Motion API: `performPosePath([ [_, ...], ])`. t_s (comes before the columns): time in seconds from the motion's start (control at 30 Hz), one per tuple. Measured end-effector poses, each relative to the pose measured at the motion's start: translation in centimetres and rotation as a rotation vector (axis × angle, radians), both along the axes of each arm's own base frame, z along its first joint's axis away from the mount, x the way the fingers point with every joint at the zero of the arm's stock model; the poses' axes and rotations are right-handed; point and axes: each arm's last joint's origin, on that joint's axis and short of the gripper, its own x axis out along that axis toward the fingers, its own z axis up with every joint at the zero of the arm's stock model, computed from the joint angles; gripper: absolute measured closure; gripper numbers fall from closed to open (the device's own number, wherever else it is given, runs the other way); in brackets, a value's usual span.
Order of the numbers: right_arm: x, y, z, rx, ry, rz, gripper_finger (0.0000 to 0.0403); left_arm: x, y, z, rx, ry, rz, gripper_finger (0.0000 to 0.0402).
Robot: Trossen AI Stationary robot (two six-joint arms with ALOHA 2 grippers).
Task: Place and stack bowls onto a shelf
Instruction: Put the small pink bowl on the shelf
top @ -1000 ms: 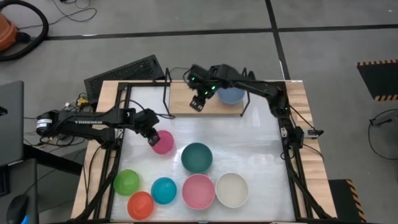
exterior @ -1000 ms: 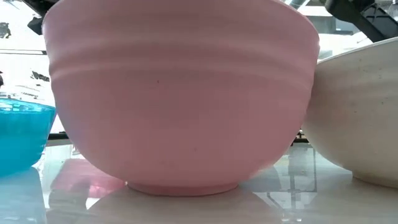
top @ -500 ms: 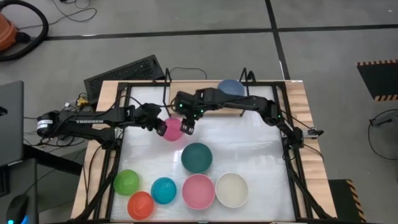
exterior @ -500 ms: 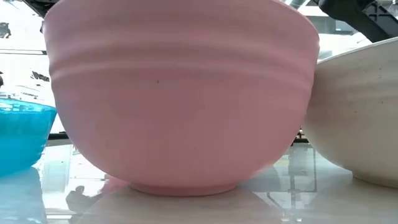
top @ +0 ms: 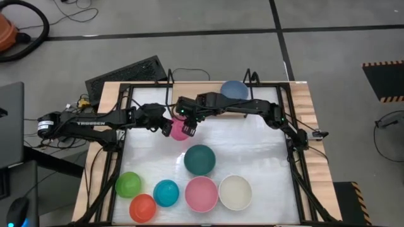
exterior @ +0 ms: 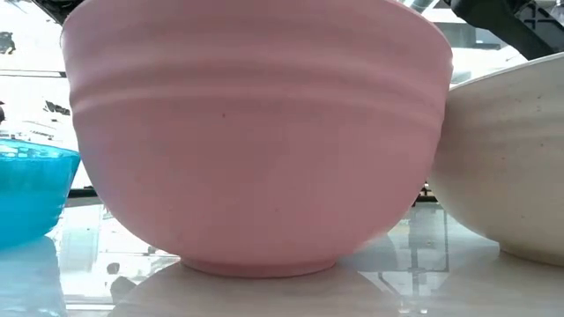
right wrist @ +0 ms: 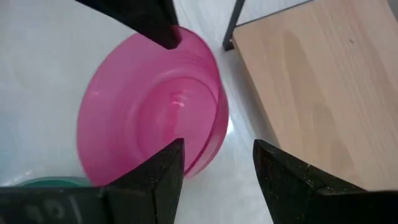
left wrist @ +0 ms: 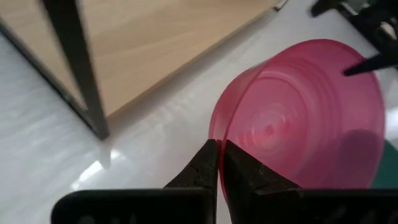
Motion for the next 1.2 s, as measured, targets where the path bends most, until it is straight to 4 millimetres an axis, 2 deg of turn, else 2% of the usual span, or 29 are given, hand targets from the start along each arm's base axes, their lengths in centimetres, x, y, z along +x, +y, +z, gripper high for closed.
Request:
performPosePath([
  [0.27, -0.4, -0.9, -0.1, -0.005, 0.030, -0.024, 0.0194, 0.6, -0.6, 0.6, 0.050, -0.067, -0.050, 0.0401],
  [0.57, -0.5, -1.7, -0.1, -0.004, 0.031, -0.040, 0.0257, 1.0, -0.5, 1.3, 0.089, -0.139, -0.064, 0.0401],
  [0.7, -0.7, -2.0, -0.2, 0.010, 0.048, -0.042, 0.0297, 1.0, -0.5, 1.3, 0.089, -0.143, -0.065, 0.0401],
  [0.87, -0.9, -2.3, -0.4, 0.020, 0.072, -0.035, 0.0378, 1.1, -0.5, 1.7, 0.099, -0.177, -0.072, 0.0401],
  [1.1, -0.9, -2.3, -0.3, 0.013, 0.072, -0.024, 0.0379, 1.1, -0.5, 1.9, 0.129, -0.186, -0.088, 0.0400],
  [1.2, -0.9, -2.6, -0.3, 0.011, 0.073, -0.024, 0.0379, 1.2, -0.6, 2.0, 0.150, -0.192, -0.119, 0.0386],
])
